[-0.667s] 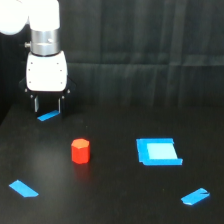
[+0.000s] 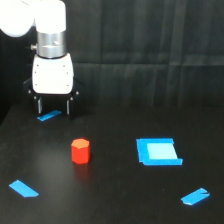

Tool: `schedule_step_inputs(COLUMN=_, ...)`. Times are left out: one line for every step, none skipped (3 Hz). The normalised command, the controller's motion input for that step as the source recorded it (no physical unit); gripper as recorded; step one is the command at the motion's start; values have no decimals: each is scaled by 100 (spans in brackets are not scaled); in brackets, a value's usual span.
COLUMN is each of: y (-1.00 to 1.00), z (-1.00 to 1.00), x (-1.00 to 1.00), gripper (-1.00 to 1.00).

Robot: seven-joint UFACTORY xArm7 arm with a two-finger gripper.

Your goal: Pick up the red object from the table

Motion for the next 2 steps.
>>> schedule_step_inputs(y=-50, z=-14, x=81, gripper=96)
schedule_step_inputs(y=-63, z=9, x=57, gripper=100)
